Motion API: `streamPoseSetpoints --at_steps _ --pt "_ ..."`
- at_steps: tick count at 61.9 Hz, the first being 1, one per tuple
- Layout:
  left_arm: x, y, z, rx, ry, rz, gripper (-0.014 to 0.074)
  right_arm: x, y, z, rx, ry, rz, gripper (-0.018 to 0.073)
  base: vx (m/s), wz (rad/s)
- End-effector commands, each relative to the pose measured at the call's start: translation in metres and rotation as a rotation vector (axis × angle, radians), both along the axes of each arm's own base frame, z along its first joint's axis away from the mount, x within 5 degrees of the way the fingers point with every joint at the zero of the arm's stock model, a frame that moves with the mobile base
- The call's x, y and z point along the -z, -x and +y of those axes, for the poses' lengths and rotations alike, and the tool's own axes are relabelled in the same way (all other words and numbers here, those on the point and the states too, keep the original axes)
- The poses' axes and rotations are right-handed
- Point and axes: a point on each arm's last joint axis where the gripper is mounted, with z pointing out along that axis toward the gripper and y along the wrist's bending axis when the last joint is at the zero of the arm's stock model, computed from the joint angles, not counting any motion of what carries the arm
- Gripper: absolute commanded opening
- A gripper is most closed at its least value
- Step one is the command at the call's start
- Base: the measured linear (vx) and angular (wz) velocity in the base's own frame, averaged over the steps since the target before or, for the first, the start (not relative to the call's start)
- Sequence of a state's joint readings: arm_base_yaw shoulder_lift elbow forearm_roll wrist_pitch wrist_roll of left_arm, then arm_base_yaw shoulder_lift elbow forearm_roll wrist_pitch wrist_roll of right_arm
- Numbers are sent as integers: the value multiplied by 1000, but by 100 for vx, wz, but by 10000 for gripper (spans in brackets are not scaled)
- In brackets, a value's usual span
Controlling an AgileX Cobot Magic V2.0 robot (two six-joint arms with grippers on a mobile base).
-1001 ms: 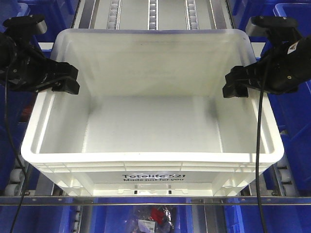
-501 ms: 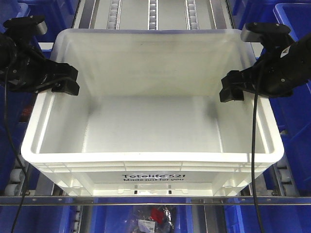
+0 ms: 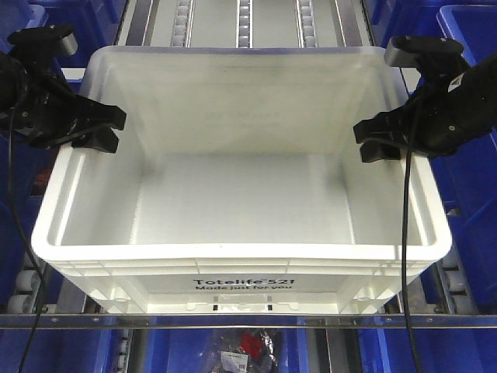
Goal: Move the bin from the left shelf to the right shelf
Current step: 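Close both grippers on the tote's side walls, then lift the gripped tote and pull it off the roller shelf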
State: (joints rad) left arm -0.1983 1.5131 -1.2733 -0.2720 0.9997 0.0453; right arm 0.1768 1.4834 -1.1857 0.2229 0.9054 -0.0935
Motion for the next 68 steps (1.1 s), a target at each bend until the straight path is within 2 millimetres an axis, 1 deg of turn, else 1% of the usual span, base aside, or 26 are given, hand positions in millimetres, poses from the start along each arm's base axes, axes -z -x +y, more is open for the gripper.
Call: streamPoseSetpoints --at_steps 1,5,22,32,52,68 --pt "-22 2 -4 28 38 -100 -13 -21 0 0 -4 -24 -97 104 0 0" --pt "-22 2 -5 35 52 -106 -10 -21 0 0 -17 -17 -101 -17 0 0" --pt "-25 2 -7 41 77 -123 -9 -23 0 -1 -15 -16 -113 -7 0 0" --pt "-31 4 -6 36 82 -157 -8 -33 5 -2 -11 -23 -159 -7 0 0" --pt "-58 25 -2 39 99 -244 -8 -59 24 -5 -10 -38 -251 -7 0 0" --pt "-73 42 1 47 107 -272 -6 -75 41 -8 -14 -46 -297 -4 0 0"
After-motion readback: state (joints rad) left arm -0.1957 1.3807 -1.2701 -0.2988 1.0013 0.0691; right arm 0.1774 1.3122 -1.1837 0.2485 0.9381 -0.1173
